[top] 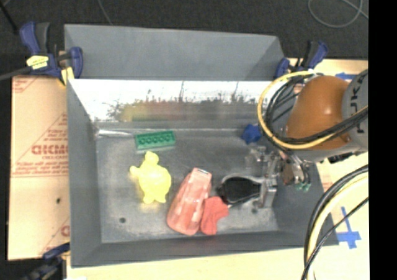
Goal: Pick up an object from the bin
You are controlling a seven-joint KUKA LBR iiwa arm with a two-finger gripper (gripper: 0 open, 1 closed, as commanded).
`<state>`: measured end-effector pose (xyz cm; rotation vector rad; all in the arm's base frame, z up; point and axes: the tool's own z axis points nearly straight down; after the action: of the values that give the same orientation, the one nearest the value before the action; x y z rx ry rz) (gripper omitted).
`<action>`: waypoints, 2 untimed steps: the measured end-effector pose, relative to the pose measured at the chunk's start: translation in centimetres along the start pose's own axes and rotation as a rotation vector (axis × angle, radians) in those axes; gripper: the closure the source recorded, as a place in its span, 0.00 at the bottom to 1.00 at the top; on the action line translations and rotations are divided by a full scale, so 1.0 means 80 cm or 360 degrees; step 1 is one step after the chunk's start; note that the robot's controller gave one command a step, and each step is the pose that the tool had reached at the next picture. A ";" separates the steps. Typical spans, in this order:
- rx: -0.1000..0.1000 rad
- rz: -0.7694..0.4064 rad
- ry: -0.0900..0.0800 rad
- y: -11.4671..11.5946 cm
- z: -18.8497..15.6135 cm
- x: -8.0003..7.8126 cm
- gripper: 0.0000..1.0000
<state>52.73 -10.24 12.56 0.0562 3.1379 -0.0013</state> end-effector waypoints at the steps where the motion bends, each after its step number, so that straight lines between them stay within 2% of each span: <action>1: 0.0006 0.0024 -0.0013 -0.002 0.028 0.003 0.00; 2: 0.0007 0.0014 -0.0019 -0.003 0.065 0.003 1.00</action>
Offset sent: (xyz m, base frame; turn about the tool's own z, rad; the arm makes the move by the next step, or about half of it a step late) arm -0.0055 0.0002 -0.0556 0.0096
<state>52.54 -10.48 7.38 0.0702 3.1255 -0.0086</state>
